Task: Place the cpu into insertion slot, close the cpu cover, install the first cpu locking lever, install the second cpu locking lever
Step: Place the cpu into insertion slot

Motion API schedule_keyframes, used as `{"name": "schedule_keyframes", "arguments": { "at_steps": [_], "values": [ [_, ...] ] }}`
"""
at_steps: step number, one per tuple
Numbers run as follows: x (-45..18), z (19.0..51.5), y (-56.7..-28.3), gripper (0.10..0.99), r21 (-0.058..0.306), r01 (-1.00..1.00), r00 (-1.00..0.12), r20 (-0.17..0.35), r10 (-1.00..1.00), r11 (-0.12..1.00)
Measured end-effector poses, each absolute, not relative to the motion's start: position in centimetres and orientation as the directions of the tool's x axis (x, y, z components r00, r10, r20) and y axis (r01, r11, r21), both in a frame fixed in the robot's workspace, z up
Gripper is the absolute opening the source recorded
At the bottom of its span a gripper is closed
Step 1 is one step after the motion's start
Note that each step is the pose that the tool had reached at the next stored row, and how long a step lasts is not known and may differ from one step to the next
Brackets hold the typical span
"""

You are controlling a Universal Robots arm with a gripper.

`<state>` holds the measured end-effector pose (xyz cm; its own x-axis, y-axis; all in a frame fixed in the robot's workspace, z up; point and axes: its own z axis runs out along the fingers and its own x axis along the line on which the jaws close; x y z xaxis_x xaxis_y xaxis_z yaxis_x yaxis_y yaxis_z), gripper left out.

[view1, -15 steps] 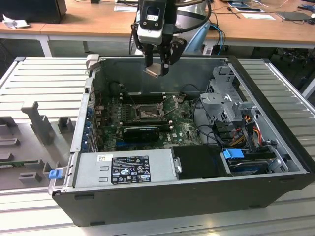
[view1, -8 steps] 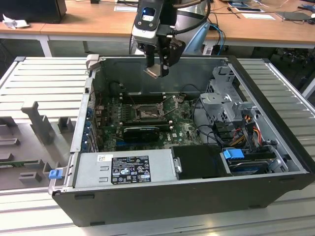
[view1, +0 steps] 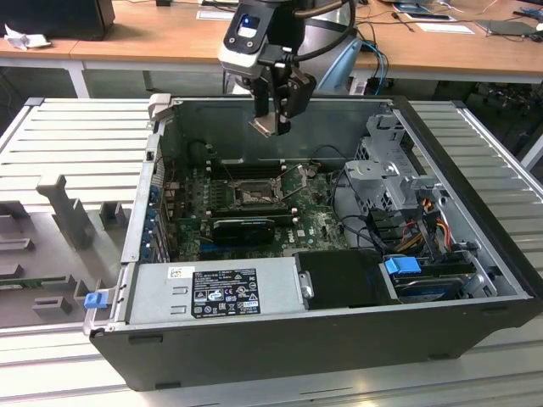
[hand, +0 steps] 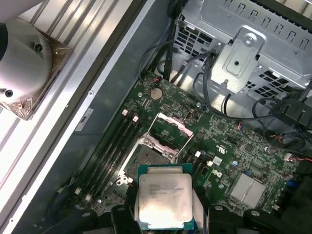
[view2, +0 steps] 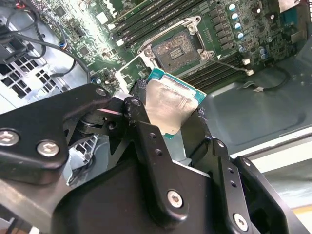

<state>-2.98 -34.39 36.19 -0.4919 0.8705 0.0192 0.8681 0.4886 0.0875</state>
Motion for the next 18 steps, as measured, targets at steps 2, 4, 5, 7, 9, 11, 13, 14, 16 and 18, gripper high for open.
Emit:
{"name": "schedule_keyframes", "arguments": {
  "at_steps": [2,4,5,7,9,11,13,14,16,18],
  "values": [
    [-2.98,36.13,-34.39,0.525,0.087,0.882,-0.467,0.019,0.884,0.464],
    [-2.98,36.05,-34.39,0.525,0.087,0.902,-0.426,0.019,0.905,0.423],
    [-2.97,36.03,-34.39,0.525,0.087,0.908,-0.412,0.019,0.911,0.409],
    [-2.97,35.97,-34.39,0.525,0.087,0.921,-0.382,0.019,0.924,0.379],
    [-2.98,35.90,-34.39,0.525,0.087,0.934,-0.350,0.019,0.937,0.347],
    [-2.97,35.85,-34.39,0.525,0.087,0.943,-0.324,0.019,0.946,0.321],
    [-3.01,35.82,-34.39,0.525,0.087,0.946,-0.314,0.019,0.949,0.311],
    [-3.03,35.76,-34.39,0.525,0.087,0.947,-0.313,0.019,0.950,0.310],
    [-3.04,35.52,-34.39,0.525,0.087,0.947,-0.311,0.019,0.950,0.308],
    [-3.04,35.37,-34.39,0.525,0.086,0.948,-0.309,0.020,0.951,0.306]
  ]
}}
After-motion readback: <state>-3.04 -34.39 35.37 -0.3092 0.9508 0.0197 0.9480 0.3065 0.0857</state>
